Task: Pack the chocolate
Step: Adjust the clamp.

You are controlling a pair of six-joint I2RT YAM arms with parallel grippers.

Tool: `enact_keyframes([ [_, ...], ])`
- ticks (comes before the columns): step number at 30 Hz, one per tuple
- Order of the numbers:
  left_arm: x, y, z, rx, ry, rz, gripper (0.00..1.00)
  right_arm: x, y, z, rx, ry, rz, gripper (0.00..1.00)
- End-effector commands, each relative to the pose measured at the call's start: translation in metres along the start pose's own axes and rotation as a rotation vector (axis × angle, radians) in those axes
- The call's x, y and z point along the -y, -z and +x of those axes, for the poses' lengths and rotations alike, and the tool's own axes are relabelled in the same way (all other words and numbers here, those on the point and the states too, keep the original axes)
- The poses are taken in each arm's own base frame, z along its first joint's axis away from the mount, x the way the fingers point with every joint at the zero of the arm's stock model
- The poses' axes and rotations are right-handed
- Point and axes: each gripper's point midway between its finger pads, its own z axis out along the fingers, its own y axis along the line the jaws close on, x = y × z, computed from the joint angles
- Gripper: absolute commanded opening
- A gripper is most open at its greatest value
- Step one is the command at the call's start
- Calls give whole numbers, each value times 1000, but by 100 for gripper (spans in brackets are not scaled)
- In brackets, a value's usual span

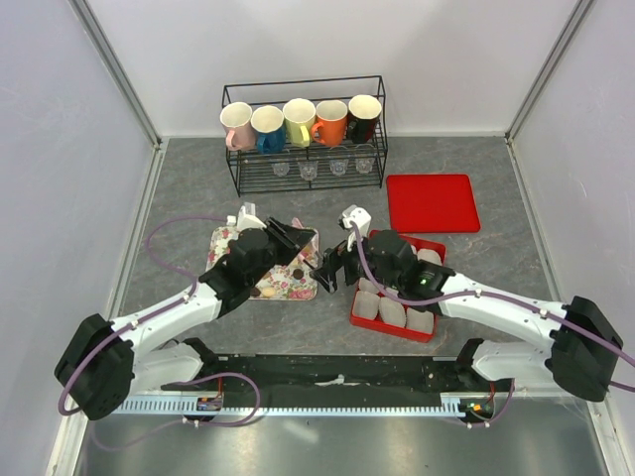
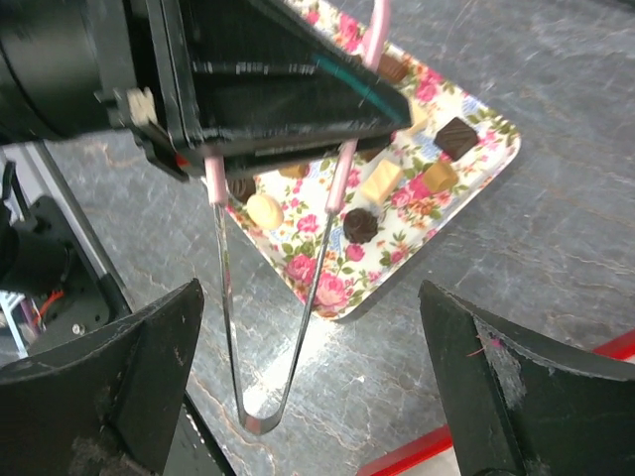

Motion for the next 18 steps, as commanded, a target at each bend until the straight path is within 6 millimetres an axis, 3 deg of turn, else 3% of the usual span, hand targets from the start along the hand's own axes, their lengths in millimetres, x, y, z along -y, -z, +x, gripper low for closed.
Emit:
enact_keyframes([
  [1, 29, 6, -16, 57, 78, 86, 12, -19, -10, -14, 22, 52, -76, 96],
  [18, 36, 9, -13, 38, 102, 114, 12, -27, -26, -23, 49, 80, -38, 70],
])
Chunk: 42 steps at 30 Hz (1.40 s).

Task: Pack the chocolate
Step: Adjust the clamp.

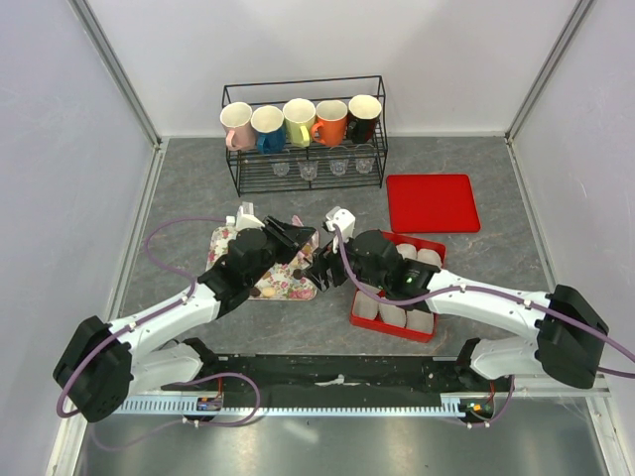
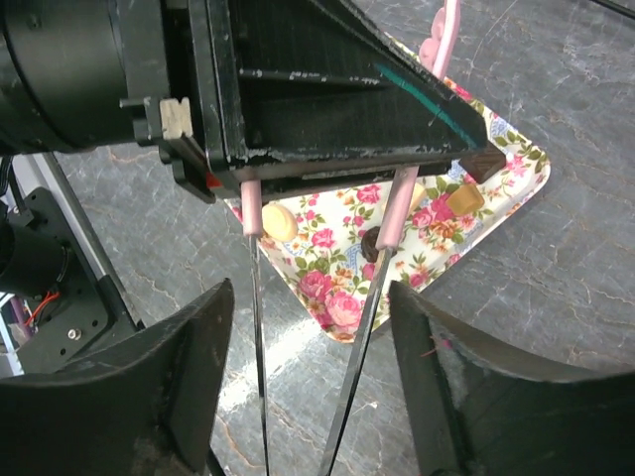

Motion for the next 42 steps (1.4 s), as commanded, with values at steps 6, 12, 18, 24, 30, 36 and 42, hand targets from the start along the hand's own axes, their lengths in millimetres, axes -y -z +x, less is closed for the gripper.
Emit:
enact_keyframes([
  [6, 27, 7, -9, 27, 43, 90, 12, -9, -6, -31, 80, 25, -6, 61],
  [12, 29, 7, -9, 23, 36, 96, 12, -9, -8, -30, 76, 31, -2, 54],
  [18, 27, 8, -8, 20, 33, 92, 12, -11, -7, -30, 75, 38, -1, 46],
  [24, 21, 9, -9, 32, -2, 78, 19, -6, -2, -32, 71, 36, 35, 35],
  [30, 15, 17, -20, 79, -88, 48, 62, 1, 0, -26, 39, 41, 74, 28],
  [36, 24, 42, -53, 198, -238, 6, 90, 10, -1, -14, -23, 61, 117, 28],
  [42, 11, 86, -102, 377, -438, -141, 91, 18, -2, -5, -95, 99, 155, 29],
])
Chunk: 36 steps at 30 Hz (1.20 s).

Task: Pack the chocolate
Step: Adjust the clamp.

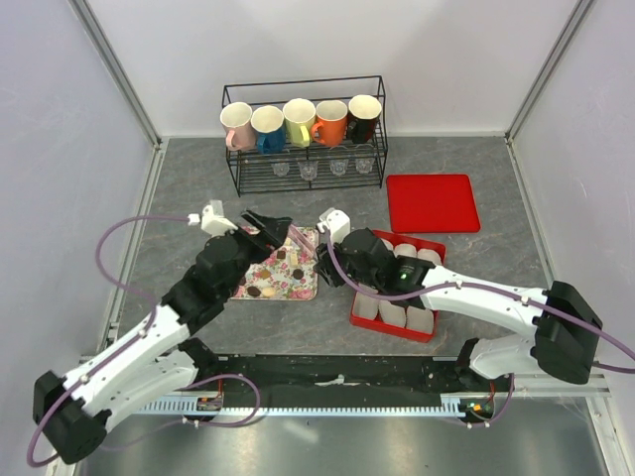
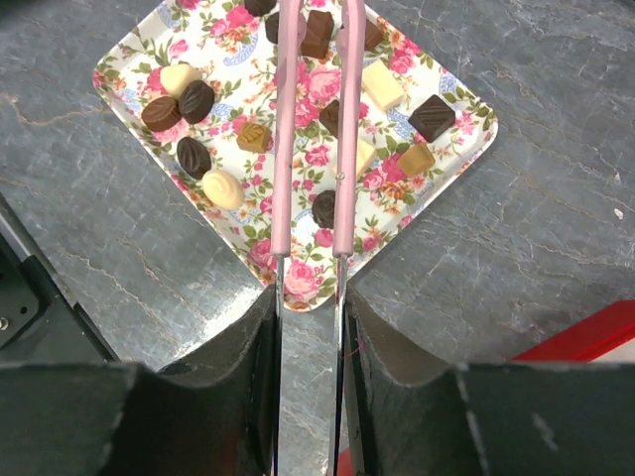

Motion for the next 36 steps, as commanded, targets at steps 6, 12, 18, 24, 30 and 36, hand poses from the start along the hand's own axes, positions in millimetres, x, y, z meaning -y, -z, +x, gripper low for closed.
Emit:
enact_keyframes([
  [6, -16, 67, -106, 284, -479, -202, 91, 9, -8, 5, -107, 75, 53, 30],
  [12, 14, 82, -136, 261, -710, -208, 93, 12, -12, 33, -238, 113, 55, 33],
  [18, -1, 41, -108, 117, -814, -278, 93, 9, -14, 45, -301, 126, 42, 34],
  [24, -34, 24, -74, -19, -443, -190, 93, 12, -9, 33, -260, 115, 61, 34],
  [30, -37, 9, -17, -114, -59, -35, 94, 6, -5, 15, -181, 80, 43, 34],
  [36, -31, -4, 23, -256, 151, 48, 95, 2, 3, 1, -104, 47, 26, 34],
])
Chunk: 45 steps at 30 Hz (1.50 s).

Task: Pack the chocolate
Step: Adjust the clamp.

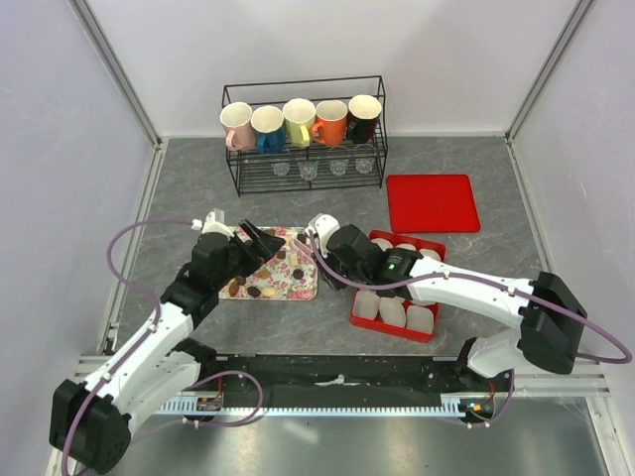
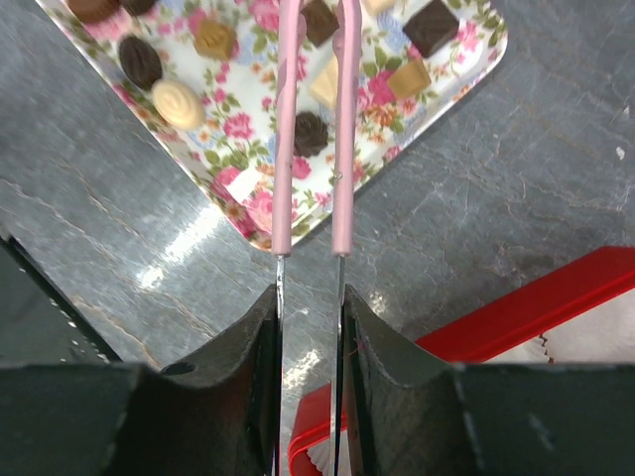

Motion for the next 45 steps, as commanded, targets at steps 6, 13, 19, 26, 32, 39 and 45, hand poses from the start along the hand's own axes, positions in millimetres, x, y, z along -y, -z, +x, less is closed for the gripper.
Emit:
enact_keyframes([
  [6, 66, -10, 14, -102, 232, 271, 95, -9, 20, -42, 198, -75, -46, 34],
  [13, 67, -16, 23, -93, 273, 256, 93, -10, 22, -42, 215, -94, -55, 33],
  [19, 64, -21, 36, -111, 307, 242, 83, -13, 23, -47, 247, -118, -73, 34],
  [26, 66, -25, 38, -96, 334, 241, 71, -14, 27, -52, 286, -129, -86, 34],
  [32, 75, -24, 36, -85, 364, 272, 59, -14, 31, -53, 311, -139, -94, 33],
  [39, 80, -24, 41, -107, 410, 285, 49, -15, 30, -48, 305, -128, -99, 33],
  [45, 81, -26, 47, -124, 419, 278, 49, -15, 28, -47, 301, -97, -98, 34],
])
